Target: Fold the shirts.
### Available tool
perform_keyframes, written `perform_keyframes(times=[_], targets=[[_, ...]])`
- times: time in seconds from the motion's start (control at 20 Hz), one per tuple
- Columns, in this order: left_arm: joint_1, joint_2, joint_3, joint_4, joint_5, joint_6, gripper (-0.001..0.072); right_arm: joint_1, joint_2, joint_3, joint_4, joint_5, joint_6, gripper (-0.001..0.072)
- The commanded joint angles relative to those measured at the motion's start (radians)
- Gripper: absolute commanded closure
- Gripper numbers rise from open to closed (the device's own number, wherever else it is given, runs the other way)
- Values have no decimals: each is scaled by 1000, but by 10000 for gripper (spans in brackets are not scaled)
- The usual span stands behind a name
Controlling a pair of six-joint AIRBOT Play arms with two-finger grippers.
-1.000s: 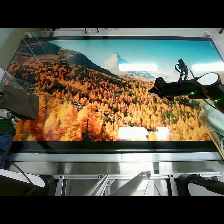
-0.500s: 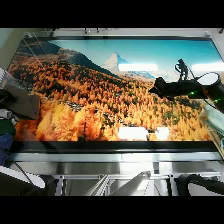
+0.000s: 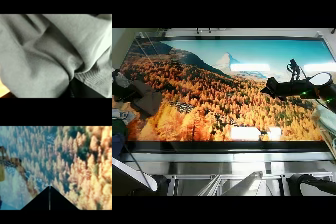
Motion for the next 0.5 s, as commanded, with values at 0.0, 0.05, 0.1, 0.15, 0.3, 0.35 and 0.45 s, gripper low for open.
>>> perform_keyframes(times=[0.0,0.05,0.1,0.15,0.3,0.35,0.45], targets=[[-125,47,6,-221,111,42,692,1,-1,1,0,-1,0,692],[-188,74,6,-301,137,68,692,1,-1,1,0,0,0,693],[-262,112,6,-394,146,93,691,1,-1,1,0,-1,0,692],[-333,151,6,-468,151,125,690,1,-1,1,0,-1,0,693],[-552,252,6,-492,135,138,688,1,0,1,6,0,0,693],[-615,268,6,-492,131,135,688,1,0,1,15,0,0,693],[-738,286,6,-490,98,132,686,0,0,1,26,0,0,693]])
